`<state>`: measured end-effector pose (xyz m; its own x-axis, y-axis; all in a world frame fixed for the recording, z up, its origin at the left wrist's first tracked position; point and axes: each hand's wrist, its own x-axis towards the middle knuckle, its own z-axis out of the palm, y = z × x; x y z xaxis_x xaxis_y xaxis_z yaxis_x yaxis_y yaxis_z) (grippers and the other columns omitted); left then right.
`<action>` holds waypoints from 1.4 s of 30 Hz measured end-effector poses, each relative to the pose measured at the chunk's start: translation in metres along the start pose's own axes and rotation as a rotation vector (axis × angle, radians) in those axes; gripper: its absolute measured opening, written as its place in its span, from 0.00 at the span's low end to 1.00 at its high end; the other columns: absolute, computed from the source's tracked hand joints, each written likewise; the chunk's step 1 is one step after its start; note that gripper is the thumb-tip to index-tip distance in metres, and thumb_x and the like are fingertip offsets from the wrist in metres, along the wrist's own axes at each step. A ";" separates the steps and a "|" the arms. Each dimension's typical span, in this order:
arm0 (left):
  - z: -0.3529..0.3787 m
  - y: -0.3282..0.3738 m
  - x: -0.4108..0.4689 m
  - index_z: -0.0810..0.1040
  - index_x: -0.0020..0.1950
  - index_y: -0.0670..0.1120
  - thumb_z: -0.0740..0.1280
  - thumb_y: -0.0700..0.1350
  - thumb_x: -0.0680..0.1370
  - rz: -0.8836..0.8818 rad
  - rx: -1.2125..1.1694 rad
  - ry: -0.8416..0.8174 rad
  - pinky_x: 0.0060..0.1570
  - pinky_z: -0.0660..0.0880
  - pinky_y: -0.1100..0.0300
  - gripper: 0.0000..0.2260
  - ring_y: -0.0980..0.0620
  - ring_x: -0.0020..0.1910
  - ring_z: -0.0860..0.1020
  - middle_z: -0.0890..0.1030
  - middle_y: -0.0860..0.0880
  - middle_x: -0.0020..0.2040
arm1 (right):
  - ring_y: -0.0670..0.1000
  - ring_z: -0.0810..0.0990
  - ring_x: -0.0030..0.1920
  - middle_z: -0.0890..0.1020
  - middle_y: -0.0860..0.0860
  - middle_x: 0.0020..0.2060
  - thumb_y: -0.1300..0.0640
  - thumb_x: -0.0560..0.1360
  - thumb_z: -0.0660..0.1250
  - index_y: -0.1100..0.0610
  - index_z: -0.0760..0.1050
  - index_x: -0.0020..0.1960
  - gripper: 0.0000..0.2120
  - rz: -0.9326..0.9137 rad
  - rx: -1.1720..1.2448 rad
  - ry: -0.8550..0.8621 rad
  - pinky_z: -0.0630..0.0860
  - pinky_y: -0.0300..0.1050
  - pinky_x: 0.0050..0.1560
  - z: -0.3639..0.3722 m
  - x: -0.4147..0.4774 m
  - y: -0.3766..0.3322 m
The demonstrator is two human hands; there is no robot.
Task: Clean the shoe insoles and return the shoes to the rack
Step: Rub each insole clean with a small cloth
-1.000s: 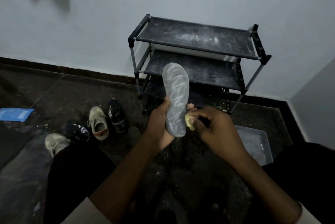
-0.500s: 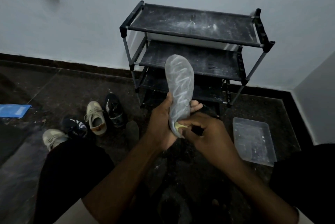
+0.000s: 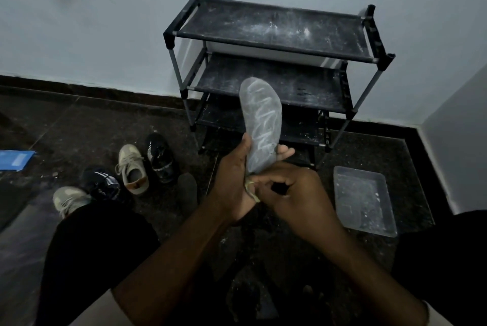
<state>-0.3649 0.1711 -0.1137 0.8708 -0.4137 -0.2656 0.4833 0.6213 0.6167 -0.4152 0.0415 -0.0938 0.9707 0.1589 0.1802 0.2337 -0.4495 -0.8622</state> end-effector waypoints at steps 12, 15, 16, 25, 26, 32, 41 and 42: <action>0.006 0.002 -0.006 0.87 0.52 0.40 0.50 0.58 0.84 -0.041 -0.013 0.006 0.68 0.72 0.46 0.31 0.40 0.68 0.76 0.84 0.39 0.55 | 0.40 0.85 0.48 0.87 0.43 0.46 0.62 0.73 0.76 0.53 0.88 0.49 0.07 0.027 0.043 -0.053 0.82 0.42 0.54 -0.007 0.001 0.003; 0.007 0.000 -0.005 0.85 0.55 0.38 0.50 0.59 0.84 -0.058 0.007 -0.013 0.69 0.72 0.45 0.31 0.38 0.69 0.74 0.82 0.37 0.59 | 0.40 0.85 0.48 0.87 0.44 0.46 0.63 0.74 0.76 0.53 0.88 0.49 0.07 0.031 0.051 -0.014 0.82 0.45 0.54 -0.008 0.006 0.003; 0.007 0.001 -0.005 0.86 0.54 0.39 0.50 0.59 0.85 -0.043 0.001 -0.006 0.68 0.72 0.45 0.30 0.38 0.69 0.75 0.82 0.37 0.58 | 0.41 0.85 0.48 0.87 0.44 0.46 0.62 0.74 0.76 0.53 0.88 0.50 0.07 0.021 0.061 -0.032 0.82 0.44 0.54 -0.006 0.005 0.001; 0.008 0.005 -0.009 0.86 0.54 0.40 0.49 0.60 0.84 -0.066 0.007 -0.035 0.69 0.71 0.45 0.32 0.41 0.68 0.76 0.84 0.39 0.56 | 0.41 0.85 0.47 0.87 0.44 0.45 0.63 0.73 0.76 0.55 0.88 0.49 0.06 0.015 0.056 -0.041 0.82 0.42 0.53 -0.010 0.005 0.000; 0.009 0.006 -0.009 0.86 0.53 0.40 0.49 0.59 0.84 -0.054 -0.010 -0.027 0.68 0.71 0.46 0.31 0.41 0.68 0.76 0.84 0.40 0.55 | 0.41 0.85 0.48 0.87 0.44 0.46 0.62 0.73 0.76 0.55 0.88 0.49 0.06 0.005 0.047 -0.067 0.82 0.42 0.53 -0.007 0.002 -0.001; 0.005 0.007 -0.008 0.76 0.65 0.34 0.49 0.60 0.84 -0.082 -0.004 -0.031 0.72 0.67 0.43 0.32 0.40 0.70 0.74 0.80 0.36 0.63 | 0.40 0.85 0.47 0.87 0.43 0.45 0.61 0.73 0.77 0.53 0.88 0.48 0.05 0.030 -0.022 -0.018 0.82 0.46 0.52 -0.014 0.006 0.005; 0.005 0.010 -0.005 0.72 0.69 0.39 0.50 0.58 0.85 -0.023 -0.086 0.019 0.71 0.68 0.41 0.27 0.40 0.70 0.74 0.78 0.40 0.59 | 0.41 0.84 0.45 0.86 0.42 0.43 0.59 0.73 0.77 0.52 0.88 0.48 0.05 0.000 -0.099 0.001 0.82 0.47 0.48 -0.017 0.005 0.007; 0.005 0.010 -0.005 0.73 0.68 0.38 0.50 0.59 0.85 -0.020 -0.083 0.016 0.71 0.68 0.41 0.27 0.40 0.70 0.74 0.78 0.40 0.58 | 0.41 0.84 0.45 0.86 0.43 0.43 0.59 0.73 0.77 0.53 0.88 0.48 0.05 -0.018 -0.104 0.000 0.82 0.46 0.48 -0.015 0.005 0.006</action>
<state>-0.3647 0.1761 -0.1025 0.8617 -0.4167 -0.2896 0.5062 0.6663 0.5475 -0.4085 0.0264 -0.0909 0.9662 0.1679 0.1954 0.2558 -0.5356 -0.8048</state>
